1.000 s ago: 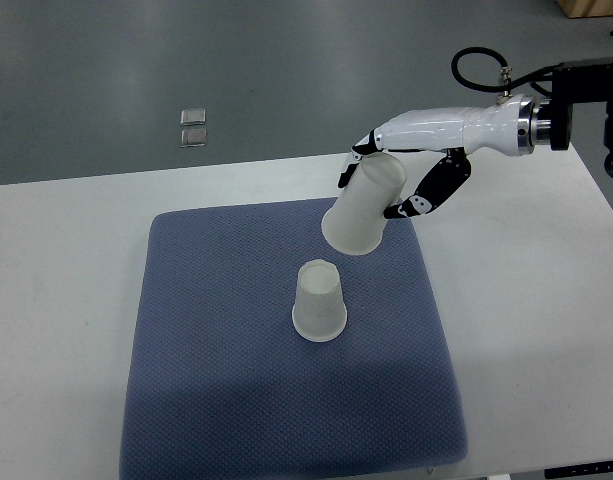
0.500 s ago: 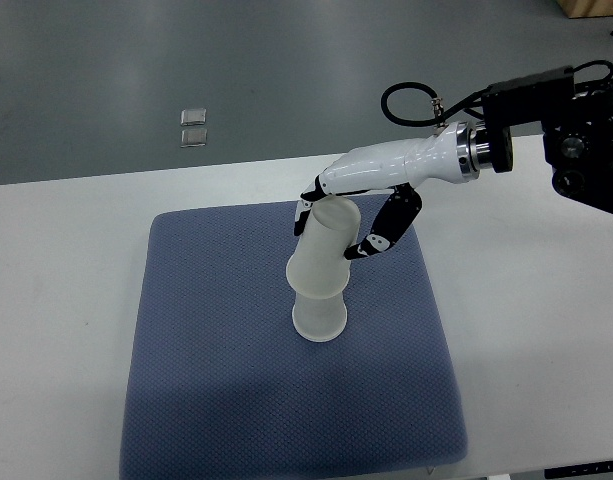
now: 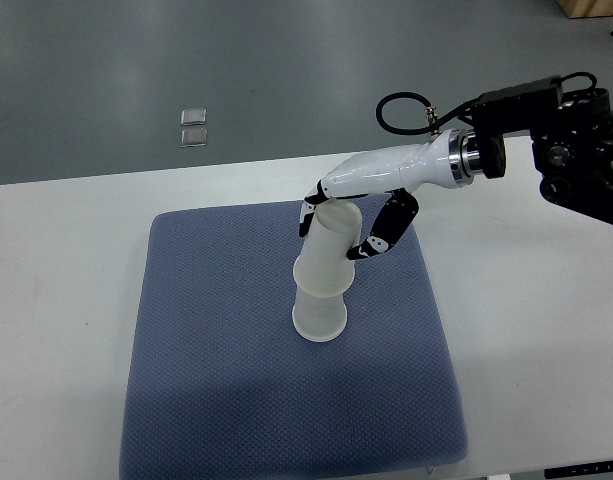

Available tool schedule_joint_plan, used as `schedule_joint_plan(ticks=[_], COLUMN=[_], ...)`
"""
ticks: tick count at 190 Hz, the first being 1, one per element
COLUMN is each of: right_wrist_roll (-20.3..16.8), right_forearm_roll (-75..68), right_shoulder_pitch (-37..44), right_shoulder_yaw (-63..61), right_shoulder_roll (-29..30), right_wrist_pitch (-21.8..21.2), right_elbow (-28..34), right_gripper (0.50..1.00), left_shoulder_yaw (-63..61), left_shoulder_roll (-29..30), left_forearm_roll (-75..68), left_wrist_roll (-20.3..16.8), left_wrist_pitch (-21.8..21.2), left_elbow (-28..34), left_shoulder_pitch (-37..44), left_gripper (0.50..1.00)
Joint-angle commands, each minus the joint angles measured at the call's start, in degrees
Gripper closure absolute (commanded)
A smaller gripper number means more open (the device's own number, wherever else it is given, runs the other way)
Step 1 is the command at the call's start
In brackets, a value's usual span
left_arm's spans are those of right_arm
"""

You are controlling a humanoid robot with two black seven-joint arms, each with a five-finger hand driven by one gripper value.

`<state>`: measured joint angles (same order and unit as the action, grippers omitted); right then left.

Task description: Stack paper cups

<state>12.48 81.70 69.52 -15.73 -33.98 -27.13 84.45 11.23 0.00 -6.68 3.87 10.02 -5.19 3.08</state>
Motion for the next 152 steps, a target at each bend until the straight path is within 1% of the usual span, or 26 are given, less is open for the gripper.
schedule_joint_plan(ticks=[1,36,44,56,57,64,65,66,67,68,69,71,76,83,95,104,128,152], right_wrist_roll=[0.0,0.0,0.0,0.0,0.0,0.0,0.0,0.0,0.0,0.0,0.0,0.0,0.0,0.0,-0.1,-0.1,0.2,0.4], right_forearm_roll=[-0.1,-0.1,-0.1,0.0,-0.1,-0.1,-0.1,-0.1,-0.1,-0.1,-0.1,-0.1,0.0,0.0,0.0,-0.2,-1.2,-10.8], right_shoulder_pitch=[-0.1,-0.3,-0.6,-1.1,-1.1,-1.1,-1.2,-1.2,-1.3,-1.3,-1.4,-1.5,-1.6,-1.8,-1.8,-1.8,-2.0,-5.3], right_shoulder_yaw=[0.0,0.1,0.1,0.1,0.1,0.1,0.2,0.2,0.2,0.2,0.3,0.3,0.4,0.4,0.3,0.3,-0.7,-1.1], right_shoulder_roll=[1.4,1.6,1.6,1.6,1.6,1.6,1.6,1.6,1.6,1.6,1.6,1.6,1.6,1.6,1.6,1.3,1.2,1.7], right_wrist_pitch=[0.0,-0.1,-0.1,0.0,0.0,0.0,0.0,0.0,0.0,0.0,0.0,0.0,0.0,0.0,0.3,0.5,1.1,3.4], right_elbow=[0.1,0.1,0.1,0.0,0.0,0.1,0.0,0.0,0.0,0.0,0.0,0.0,0.0,0.0,-0.2,-0.3,-3.2,-8.1], right_gripper=[0.775,0.767,0.758,0.724,0.712,0.683,0.669,0.668,0.654,0.654,0.640,0.632,0.624,0.599,0.587,0.587,0.587,0.587], left_shoulder_yaw=[0.0,0.0,-0.1,0.0,-0.1,0.0,-0.1,-0.1,0.0,0.0,-0.1,-0.1,0.0,0.0,0.0,-0.1,0.0,-0.1], left_shoulder_roll=[0.0,0.0,0.0,0.0,0.0,0.0,0.0,0.0,0.0,0.0,0.0,0.0,0.0,0.0,0.0,0.0,0.0,0.0], left_forearm_roll=[0.0,0.0,0.0,0.0,0.0,0.0,0.0,0.0,0.0,0.0,0.0,0.0,0.0,0.0,0.0,0.0,0.0,0.0], left_wrist_roll=[0.0,0.0,0.0,0.0,0.0,0.0,0.0,0.0,0.0,0.0,0.0,0.0,0.0,0.0,0.0,0.0,0.0,0.0], left_wrist_pitch=[0.0,0.0,0.0,0.0,0.0,0.0,0.0,0.0,0.0,0.0,0.0,0.0,0.0,0.0,0.0,0.0,0.0,0.0], left_elbow=[0.0,0.0,0.0,0.0,0.0,0.0,0.0,0.0,0.0,0.0,0.0,0.0,0.0,0.0,0.0,0.0,0.0,0.0], left_shoulder_pitch=[0.0,0.0,0.0,0.0,0.0,0.0,0.0,0.0,0.0,0.0,0.0,0.0,0.0,0.0,0.0,0.0,0.0,0.0], left_gripper=[0.500,0.500,0.500,0.500,0.500,0.500,0.500,0.500,0.500,0.500,0.500,0.500,0.500,0.500,0.500,0.500,0.500,0.500])
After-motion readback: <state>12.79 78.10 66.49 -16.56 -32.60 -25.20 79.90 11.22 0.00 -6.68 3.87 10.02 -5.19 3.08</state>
